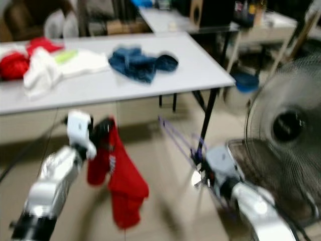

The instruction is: Hang hanger

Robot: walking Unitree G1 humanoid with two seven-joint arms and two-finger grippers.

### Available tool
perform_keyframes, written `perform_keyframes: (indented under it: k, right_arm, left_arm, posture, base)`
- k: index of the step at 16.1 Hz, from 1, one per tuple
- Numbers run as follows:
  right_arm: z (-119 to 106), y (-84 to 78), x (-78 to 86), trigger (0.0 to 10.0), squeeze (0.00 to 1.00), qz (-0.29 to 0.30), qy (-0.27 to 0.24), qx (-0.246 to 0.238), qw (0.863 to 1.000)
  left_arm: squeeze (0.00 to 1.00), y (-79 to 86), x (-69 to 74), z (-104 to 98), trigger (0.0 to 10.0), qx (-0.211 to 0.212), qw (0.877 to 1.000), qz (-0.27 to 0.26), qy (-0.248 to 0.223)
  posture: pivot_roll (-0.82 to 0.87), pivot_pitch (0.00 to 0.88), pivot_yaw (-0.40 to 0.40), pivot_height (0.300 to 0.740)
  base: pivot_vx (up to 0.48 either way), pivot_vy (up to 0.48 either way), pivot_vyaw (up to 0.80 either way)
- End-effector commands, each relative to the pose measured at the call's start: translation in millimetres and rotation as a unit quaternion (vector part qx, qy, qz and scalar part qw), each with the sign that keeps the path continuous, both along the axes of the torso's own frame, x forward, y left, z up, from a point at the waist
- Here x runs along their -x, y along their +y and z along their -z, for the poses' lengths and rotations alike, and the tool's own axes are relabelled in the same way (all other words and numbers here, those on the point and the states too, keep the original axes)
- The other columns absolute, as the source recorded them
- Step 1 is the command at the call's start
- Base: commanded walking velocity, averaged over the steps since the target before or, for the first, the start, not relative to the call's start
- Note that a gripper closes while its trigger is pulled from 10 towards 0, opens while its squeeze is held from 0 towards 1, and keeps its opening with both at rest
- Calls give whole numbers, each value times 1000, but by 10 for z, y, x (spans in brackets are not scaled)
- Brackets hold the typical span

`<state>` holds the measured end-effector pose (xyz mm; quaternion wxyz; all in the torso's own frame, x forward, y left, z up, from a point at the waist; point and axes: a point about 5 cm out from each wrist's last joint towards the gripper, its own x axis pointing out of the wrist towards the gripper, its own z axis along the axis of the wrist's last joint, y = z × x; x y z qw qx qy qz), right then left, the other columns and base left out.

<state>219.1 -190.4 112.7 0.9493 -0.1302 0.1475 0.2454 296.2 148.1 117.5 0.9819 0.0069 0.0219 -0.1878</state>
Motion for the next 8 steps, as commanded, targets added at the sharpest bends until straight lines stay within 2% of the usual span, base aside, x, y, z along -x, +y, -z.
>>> perform_keyframes:
  k: [1, 3, 6, 8]
  right_arm:
    - [-61, -81, 2, 10000, 0, 11, -6, -3, 1000]
    - [-111, -134, 16, 10000, 0, 3, -11, 0, 1000]
    - [-262, -132, 40, 10000, 0, -43, -28, -3, 999]
    - [-378, -120, 129, 10000, 0, -114, -10, -9, 993]
  left_arm:
    - [0, -48, -49, -109, 10000, 0, 1000, 12, -14]
    - [0, -31, -62, -149, 10000, -3, 1000, 13, -17]
    - [0, -31, -107, -268, 10000, 8, 999, 14, -31]
    - [0, -73, -205, -439, 10000, 19, 998, 25, -54]
  posture:
    - [-217, 0, 41, 740]
    - [-217, 0, 38, 740]
    - [-215, 0, 37, 740]
    - [-211, 0, 27, 740]
  base:
    - [382, 0, -769]
    - [388, 0, -800]
    - [391, 0, 0]
    - [398, 0, 0]
